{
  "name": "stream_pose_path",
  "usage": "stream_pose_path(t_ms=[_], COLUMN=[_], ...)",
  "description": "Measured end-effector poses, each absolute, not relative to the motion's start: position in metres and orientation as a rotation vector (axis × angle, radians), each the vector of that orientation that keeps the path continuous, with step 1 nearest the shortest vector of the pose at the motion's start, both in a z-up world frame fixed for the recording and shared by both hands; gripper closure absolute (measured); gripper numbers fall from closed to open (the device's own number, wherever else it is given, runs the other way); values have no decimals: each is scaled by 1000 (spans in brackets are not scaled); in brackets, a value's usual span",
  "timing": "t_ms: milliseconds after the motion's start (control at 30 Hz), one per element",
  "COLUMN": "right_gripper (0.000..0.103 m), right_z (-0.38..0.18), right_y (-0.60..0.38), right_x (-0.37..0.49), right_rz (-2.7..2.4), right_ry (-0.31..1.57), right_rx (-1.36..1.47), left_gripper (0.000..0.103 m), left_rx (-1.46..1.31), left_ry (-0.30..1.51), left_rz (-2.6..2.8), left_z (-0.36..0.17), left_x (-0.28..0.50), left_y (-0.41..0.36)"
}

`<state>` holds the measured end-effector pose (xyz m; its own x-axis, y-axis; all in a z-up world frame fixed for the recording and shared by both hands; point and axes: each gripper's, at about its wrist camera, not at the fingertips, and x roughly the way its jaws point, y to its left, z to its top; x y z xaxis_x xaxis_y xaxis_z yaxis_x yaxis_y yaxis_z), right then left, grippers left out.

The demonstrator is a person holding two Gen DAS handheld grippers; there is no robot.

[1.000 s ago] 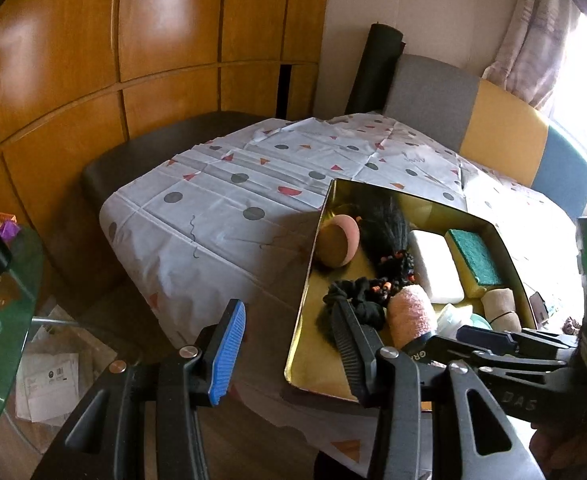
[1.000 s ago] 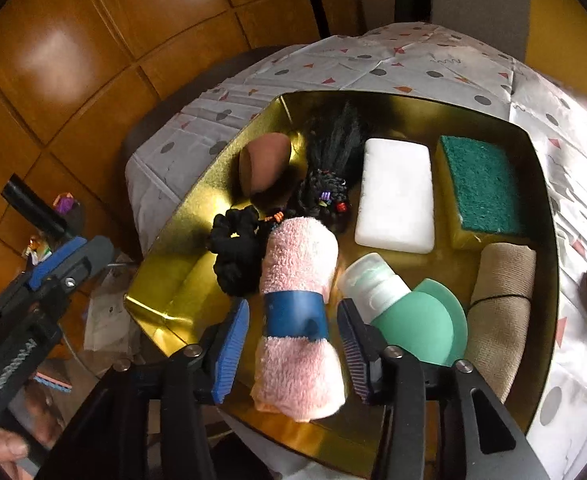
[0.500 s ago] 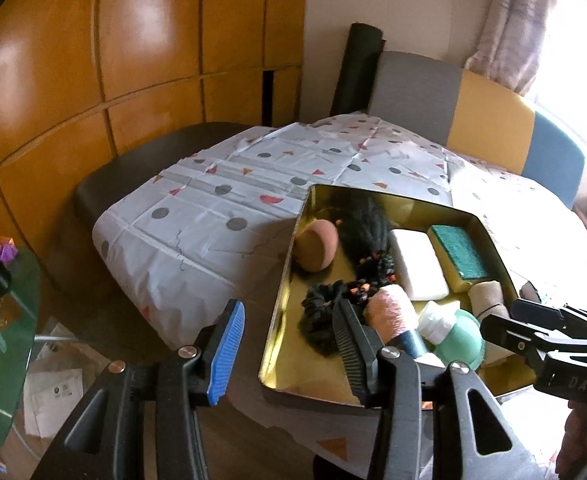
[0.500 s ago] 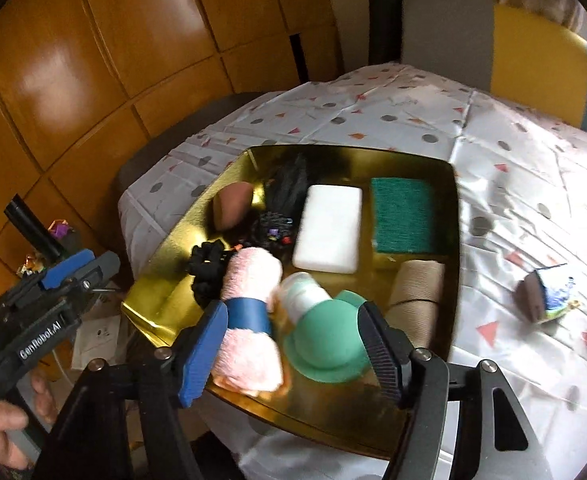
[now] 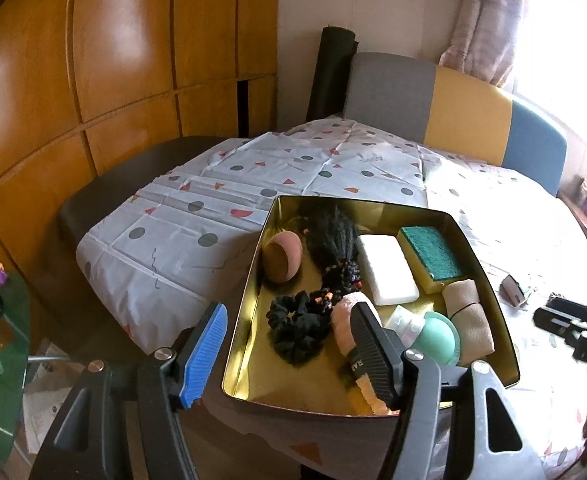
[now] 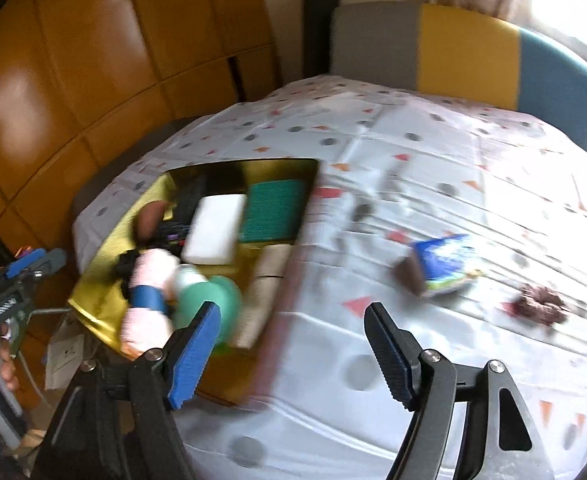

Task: Organize soft objects
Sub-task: 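Move both tools away from the tray toward the Tempo tissue pack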

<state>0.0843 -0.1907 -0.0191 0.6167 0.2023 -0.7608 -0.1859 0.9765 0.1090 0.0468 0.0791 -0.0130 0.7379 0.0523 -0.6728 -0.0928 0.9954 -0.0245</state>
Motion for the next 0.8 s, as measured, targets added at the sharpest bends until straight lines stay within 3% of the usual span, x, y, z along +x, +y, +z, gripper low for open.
stream_pose_path(t_ms=[533,800], right_gripper=[25,25], right_z=[-25,-42], right_y=[-394,-461], right_x=[64,49], right_rz=[-258,-433], right_ry=[837,833], right_rx=[142,368], left_gripper=[37,37], left_rx=[4,68], left_ry=[736,725], left_rz=[17,-49], left_z=[-4,2], left_x=[51,52], left_y=[47,9])
